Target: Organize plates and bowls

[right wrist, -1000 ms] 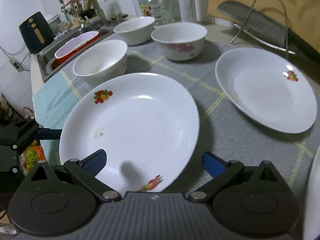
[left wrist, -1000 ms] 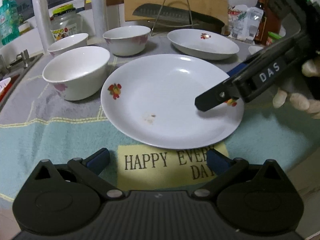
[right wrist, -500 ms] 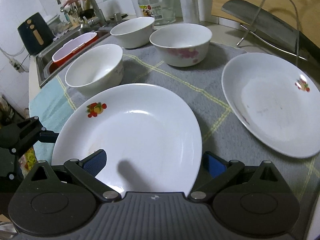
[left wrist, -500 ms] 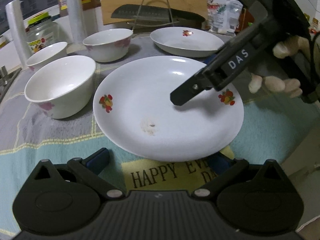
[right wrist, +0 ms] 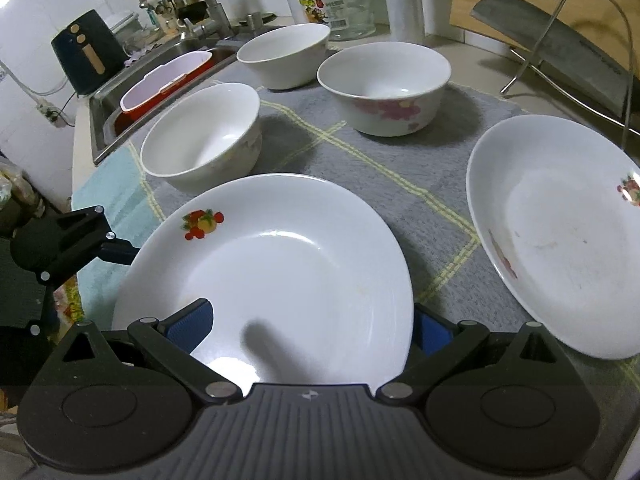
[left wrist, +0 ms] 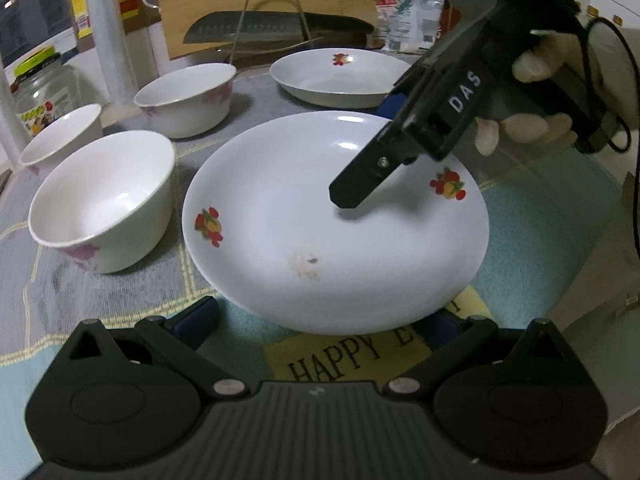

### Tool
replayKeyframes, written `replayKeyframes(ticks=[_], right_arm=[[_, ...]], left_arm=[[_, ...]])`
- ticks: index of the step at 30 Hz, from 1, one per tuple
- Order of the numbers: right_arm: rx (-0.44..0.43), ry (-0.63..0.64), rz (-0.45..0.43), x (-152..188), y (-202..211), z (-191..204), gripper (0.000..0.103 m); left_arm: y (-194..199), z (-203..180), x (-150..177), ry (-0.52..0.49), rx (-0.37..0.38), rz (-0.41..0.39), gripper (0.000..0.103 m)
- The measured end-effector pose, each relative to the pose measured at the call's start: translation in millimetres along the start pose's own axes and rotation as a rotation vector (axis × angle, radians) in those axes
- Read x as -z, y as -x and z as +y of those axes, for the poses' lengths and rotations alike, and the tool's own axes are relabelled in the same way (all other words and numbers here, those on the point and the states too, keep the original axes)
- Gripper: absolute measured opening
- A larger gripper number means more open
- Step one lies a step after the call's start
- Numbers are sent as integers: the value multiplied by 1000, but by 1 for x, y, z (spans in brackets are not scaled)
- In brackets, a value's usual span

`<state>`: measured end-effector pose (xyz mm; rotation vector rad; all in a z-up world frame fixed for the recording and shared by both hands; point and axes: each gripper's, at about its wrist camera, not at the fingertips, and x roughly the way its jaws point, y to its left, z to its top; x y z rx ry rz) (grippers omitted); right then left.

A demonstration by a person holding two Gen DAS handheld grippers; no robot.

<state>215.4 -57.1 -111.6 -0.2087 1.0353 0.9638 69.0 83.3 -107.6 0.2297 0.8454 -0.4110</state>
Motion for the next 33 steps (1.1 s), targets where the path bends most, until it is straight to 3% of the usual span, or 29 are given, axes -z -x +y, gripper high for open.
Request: replayKeyframes(ticks=[12,25,33], right_arm=[[-58,-19,19,-11,-1,-9,92],[-85,-7,45,-14,0,-12,92],[-85,-14,47,-15,-1,-12,92]], left_arm=[[-2,-2,-3,-82,-2,-11,102],[-1,5,-2,-96,58,-26,102],[-1,2,-4,-95,52,-21,102]])
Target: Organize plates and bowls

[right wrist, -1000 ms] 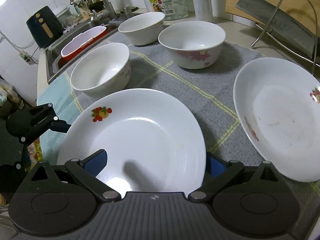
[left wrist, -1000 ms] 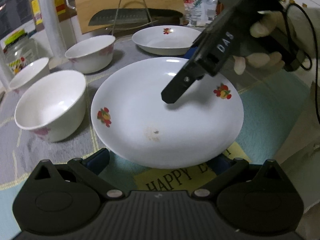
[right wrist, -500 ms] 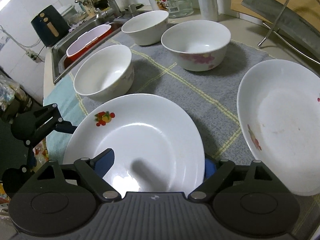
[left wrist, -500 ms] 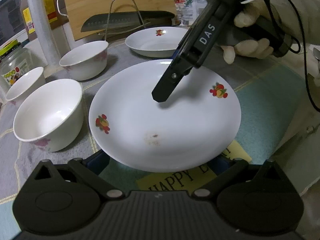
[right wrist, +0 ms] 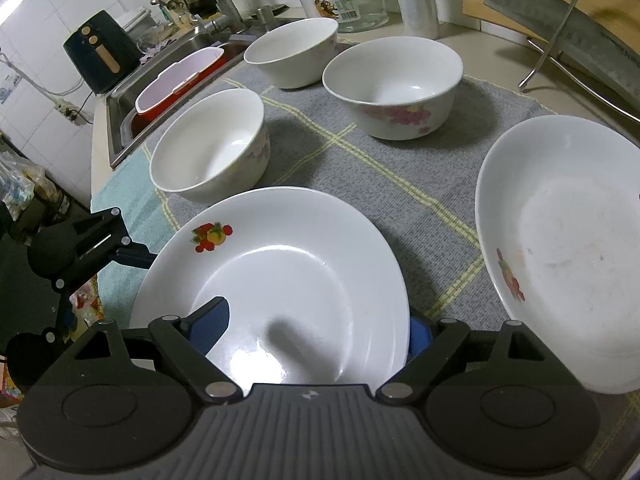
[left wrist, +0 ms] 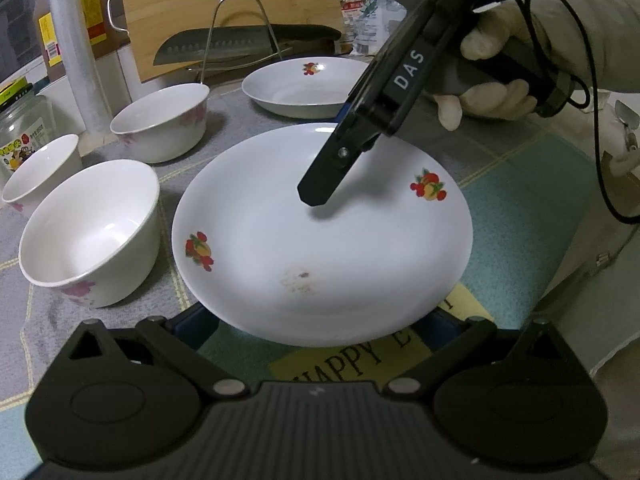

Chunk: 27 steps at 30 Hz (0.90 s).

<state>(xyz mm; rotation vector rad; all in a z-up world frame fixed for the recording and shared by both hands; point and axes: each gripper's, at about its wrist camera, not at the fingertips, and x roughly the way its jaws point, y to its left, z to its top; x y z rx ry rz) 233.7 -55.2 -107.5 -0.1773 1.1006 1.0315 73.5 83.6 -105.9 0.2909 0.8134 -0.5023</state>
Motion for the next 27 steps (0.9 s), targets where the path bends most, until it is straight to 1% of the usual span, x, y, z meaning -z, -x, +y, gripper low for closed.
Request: replayKeyframes(ticks=[15,27], right_arm=[[6,38,-1,1,4,8,92],[-10,60,-34,10,25,4,92]], left_arm=[[5,-4,-2,-2,-22,8,102],[10,-21,-13,9,-41,5,102]])
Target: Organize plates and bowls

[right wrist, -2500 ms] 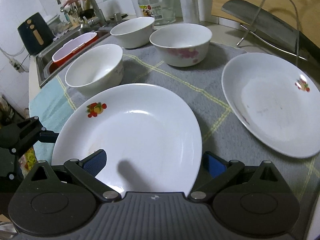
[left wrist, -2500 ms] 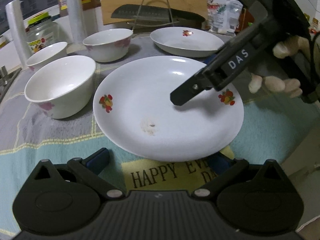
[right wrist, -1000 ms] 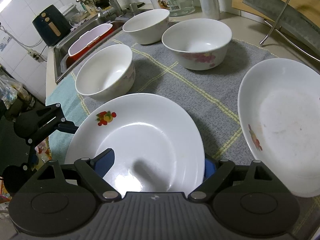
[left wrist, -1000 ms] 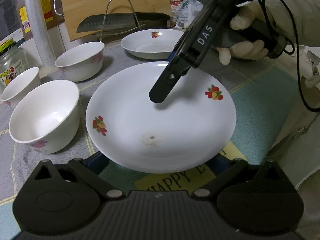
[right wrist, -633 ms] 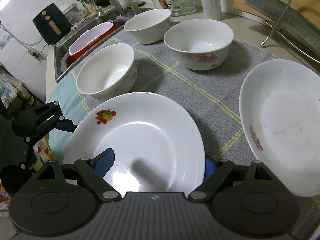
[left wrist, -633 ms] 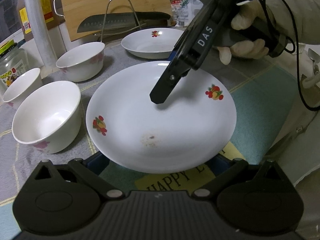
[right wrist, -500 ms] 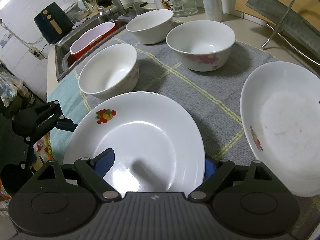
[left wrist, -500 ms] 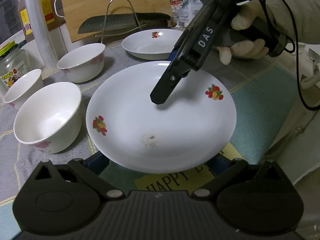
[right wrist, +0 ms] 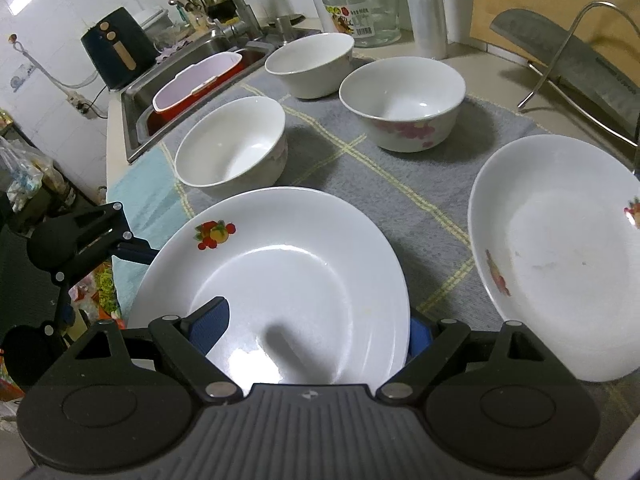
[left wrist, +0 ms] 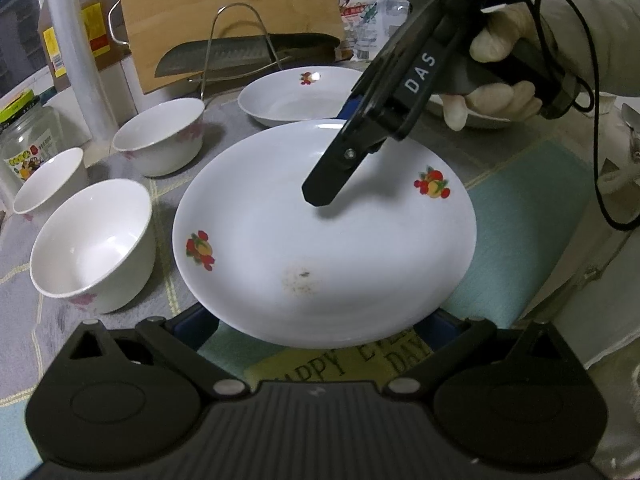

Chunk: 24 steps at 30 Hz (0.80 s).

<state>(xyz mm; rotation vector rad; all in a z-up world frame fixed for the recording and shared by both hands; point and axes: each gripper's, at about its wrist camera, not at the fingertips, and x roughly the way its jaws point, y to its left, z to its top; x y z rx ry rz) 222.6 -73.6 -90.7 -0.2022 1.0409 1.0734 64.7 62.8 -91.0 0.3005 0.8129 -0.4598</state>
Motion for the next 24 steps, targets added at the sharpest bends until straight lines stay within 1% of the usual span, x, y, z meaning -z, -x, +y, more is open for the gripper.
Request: replayKeyframes(ticks=[6,13,18,24], right_arm=[[-1,1,-18,9,18,-10,92],[7,-7,-35,24,42,-26,92],[20,-22,-51,36,62,-41,92],[43,-43,-73,52,85,-62,92]], left_arm=[[-2,-16,-12,-1,-9,-1,102],[-10,-38,-30,-4,-1,-2,102],[-18,-52,-46,-5,18,-5,102],[-30,-70,-65,-34,36,-11,102]])
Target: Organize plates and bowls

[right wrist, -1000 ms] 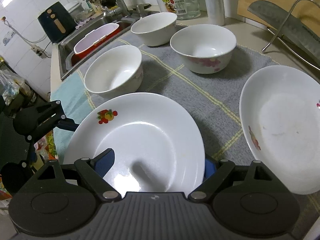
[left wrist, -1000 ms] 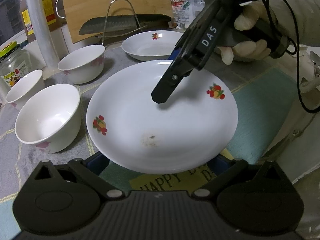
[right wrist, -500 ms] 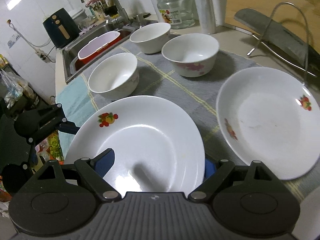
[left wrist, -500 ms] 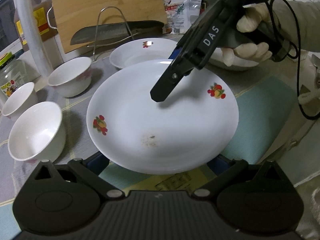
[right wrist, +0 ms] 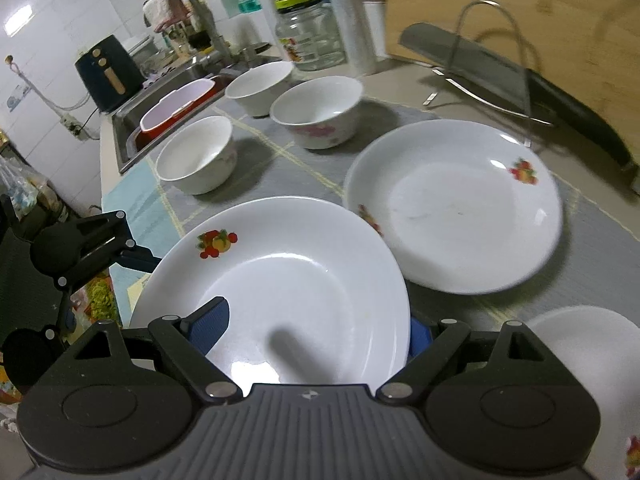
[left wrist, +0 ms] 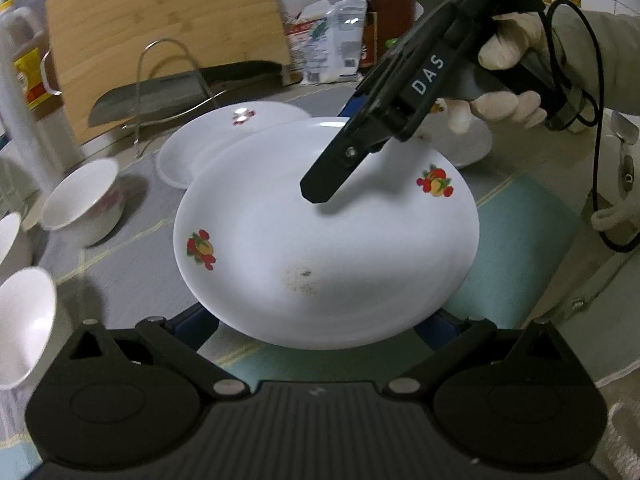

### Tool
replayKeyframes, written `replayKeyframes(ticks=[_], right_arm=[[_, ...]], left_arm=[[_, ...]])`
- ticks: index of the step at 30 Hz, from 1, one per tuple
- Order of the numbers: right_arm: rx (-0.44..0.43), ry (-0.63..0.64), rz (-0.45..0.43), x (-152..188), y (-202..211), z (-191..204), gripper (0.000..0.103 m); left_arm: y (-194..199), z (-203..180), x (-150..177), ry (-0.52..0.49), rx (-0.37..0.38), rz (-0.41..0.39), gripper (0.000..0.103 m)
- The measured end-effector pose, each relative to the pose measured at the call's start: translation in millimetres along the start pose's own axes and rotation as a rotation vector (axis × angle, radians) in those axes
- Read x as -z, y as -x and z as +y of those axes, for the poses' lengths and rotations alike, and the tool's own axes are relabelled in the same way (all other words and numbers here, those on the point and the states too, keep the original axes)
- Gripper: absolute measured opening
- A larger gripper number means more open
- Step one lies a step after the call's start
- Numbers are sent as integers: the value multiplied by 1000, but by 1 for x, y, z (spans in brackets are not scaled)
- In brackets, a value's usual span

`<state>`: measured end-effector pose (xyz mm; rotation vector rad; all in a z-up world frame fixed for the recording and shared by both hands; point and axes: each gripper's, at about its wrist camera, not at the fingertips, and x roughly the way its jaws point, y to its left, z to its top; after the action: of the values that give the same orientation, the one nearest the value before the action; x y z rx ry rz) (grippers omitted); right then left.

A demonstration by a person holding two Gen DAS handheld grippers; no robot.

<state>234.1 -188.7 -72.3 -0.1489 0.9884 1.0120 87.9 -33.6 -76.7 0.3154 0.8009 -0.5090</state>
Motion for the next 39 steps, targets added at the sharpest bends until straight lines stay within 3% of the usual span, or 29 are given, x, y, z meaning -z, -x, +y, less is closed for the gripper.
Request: replayKeyframes(ticks=[18,39], right_arm=[[90,-88,-66,36,58,-54,92],[172,-155,-114,62,91,-94,92]], left_arm=[[-35,-48,-52,-92,79,-19,102],[-71,-59,-86,-160,129,-31,102]])
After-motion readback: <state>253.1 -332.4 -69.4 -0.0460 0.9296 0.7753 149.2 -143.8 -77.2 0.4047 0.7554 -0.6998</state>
